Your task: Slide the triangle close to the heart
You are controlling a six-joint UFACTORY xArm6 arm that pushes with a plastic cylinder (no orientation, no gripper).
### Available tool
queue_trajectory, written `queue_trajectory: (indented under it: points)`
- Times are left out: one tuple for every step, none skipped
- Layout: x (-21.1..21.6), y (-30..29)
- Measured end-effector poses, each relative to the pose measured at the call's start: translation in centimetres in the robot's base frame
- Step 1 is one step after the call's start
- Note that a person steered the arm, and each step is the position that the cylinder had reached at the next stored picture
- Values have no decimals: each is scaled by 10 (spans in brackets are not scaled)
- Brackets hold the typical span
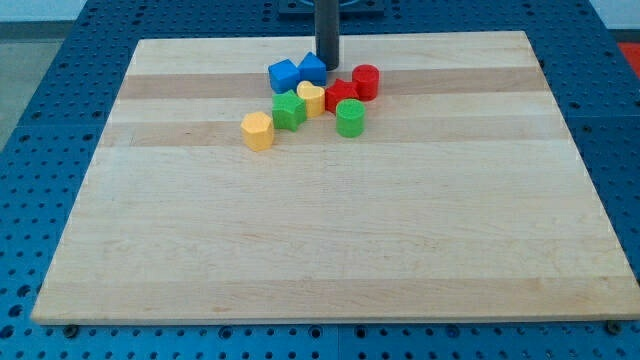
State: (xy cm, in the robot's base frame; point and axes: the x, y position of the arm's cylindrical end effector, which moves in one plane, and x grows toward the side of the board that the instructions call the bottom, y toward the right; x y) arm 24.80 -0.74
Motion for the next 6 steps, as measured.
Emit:
queue_trajectory:
  points:
    - [-22, 0]
    - [-25, -13]
    - [-23, -24]
    - [-11, -25]
    - [2, -21]
    - [12, -14]
